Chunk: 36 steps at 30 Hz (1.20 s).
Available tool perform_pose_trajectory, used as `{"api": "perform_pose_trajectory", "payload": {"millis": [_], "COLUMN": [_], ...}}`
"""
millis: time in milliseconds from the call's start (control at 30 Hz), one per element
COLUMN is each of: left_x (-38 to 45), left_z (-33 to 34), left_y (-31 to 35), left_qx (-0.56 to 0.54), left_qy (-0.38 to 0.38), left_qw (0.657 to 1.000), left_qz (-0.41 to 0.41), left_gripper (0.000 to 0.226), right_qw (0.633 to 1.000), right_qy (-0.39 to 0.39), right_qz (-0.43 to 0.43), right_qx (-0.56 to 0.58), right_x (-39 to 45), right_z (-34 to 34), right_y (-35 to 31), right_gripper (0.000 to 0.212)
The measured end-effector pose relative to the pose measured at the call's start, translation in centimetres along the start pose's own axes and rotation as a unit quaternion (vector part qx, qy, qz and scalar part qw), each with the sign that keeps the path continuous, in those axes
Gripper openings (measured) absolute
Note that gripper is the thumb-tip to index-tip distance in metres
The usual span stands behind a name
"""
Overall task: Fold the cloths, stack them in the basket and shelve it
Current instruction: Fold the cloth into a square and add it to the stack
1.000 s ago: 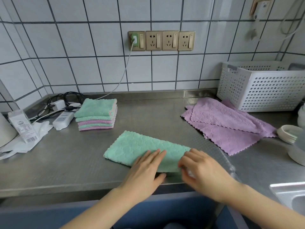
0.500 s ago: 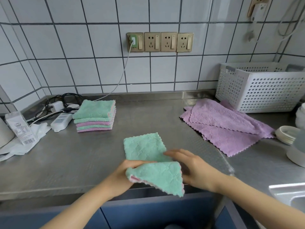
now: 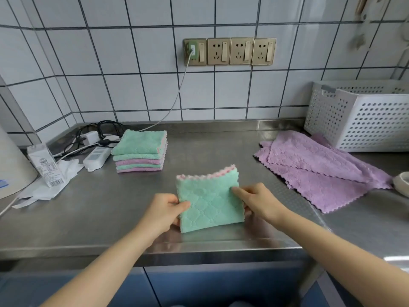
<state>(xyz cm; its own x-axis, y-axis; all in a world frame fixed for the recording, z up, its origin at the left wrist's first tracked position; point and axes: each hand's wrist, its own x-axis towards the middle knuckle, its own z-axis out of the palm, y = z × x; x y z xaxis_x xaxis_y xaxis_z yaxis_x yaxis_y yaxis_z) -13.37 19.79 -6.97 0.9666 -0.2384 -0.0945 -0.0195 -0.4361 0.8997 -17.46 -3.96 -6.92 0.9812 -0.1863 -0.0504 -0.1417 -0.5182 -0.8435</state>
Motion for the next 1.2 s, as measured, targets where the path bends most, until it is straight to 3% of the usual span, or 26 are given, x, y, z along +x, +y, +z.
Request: {"api": "perform_pose_trajectory", "payload": {"millis": [100,233,400,667,767,833,933,1000,1067,1200], "left_x": [1.6,1.7,1.8,2.7,2.4,1.8,1.2,1.0,0.9,0.2], "left_z": [0.3,0.9,1.1,1.5,1.2,1.2,1.5,1.6,1.4,1.3], "left_y": [-0.4,-0.9,-1.5,-1.5,-1.5,-1.5,-1.6,-1.6,-2.1,-2.5], "left_qx": [0.012,0.09,0.113,0.196,0.275,0.338,0.392,0.421,0.414,0.395], "left_qy": [0.007,0.073,0.094,0.117,0.156,0.177,0.121,0.047,-0.001,-0.007], "left_qw": [0.998,0.993,0.989,0.974,0.947,0.911,0.866,0.869,0.892,0.911], "left_qz": [-0.064,-0.019,0.027,0.01,0.061,0.156,0.286,0.256,0.181,0.12], "left_gripper": [0.022,0.029,0.024,0.026,0.019,0.016,0.031,0.053,0.057,0.056], "right_qw": [0.989,0.97,0.954,0.948,0.945,0.924,0.884,0.868,0.88,0.906], "right_qy": [0.039,0.079,0.118,0.072,0.08,0.111,0.128,0.101,0.039,-0.024], "right_qz": [0.05,0.044,0.005,0.055,0.047,0.003,-0.157,-0.222,-0.19,-0.082], "right_qx": [-0.131,-0.227,-0.274,-0.306,-0.313,-0.365,-0.422,-0.433,-0.433,-0.415], "right_x": [2.0,2.1,1.7,3.0,2.7,2.4,2.2,2.2,2.0,1.6], "right_z": [1.5,2.9,3.6,3.8,3.5,3.5,4.5,5.0,5.0,3.9], "right_y": [-0.5,-0.4,-1.0,-1.1,-1.2,-1.3,-1.3,-0.9,-0.7,0.8], "right_gripper": [0.038,0.03,0.029,0.025,0.02,0.019,0.037,0.043,0.054,0.055]}}
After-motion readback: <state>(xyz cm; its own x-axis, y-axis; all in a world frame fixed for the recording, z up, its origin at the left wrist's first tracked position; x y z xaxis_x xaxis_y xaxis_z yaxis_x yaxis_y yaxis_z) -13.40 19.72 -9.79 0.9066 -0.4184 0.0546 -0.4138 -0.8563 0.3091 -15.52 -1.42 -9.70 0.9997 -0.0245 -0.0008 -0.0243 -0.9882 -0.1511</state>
